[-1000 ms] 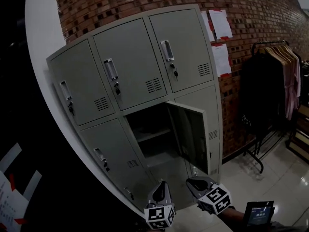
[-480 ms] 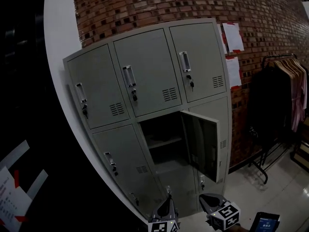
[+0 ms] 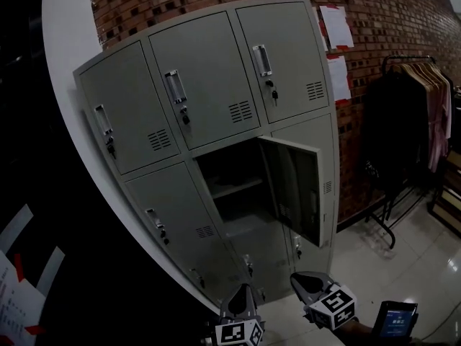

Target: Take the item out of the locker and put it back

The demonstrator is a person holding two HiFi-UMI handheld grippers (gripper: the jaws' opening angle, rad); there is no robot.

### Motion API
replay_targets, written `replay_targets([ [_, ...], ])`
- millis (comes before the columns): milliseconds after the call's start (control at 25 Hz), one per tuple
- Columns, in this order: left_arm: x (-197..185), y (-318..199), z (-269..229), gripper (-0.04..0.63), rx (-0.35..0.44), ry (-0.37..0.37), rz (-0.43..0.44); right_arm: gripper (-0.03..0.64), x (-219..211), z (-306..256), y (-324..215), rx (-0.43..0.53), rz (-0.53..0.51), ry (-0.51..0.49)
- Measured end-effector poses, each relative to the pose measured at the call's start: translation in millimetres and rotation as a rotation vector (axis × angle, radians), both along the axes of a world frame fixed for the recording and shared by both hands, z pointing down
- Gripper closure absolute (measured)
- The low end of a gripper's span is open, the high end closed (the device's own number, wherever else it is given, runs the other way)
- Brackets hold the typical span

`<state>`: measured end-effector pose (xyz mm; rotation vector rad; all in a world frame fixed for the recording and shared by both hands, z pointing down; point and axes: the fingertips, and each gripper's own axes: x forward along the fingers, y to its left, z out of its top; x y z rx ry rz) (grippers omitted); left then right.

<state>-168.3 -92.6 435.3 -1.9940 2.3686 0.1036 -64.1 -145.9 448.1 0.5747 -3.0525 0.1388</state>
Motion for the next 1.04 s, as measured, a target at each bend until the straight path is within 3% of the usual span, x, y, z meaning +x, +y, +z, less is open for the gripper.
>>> replay_targets([
  [1040, -5, 4, -3, 0.597, -0.033, 0.004, -0.006, 0.627, -10, -1, 4, 0.021, -0.014, 0.033],
])
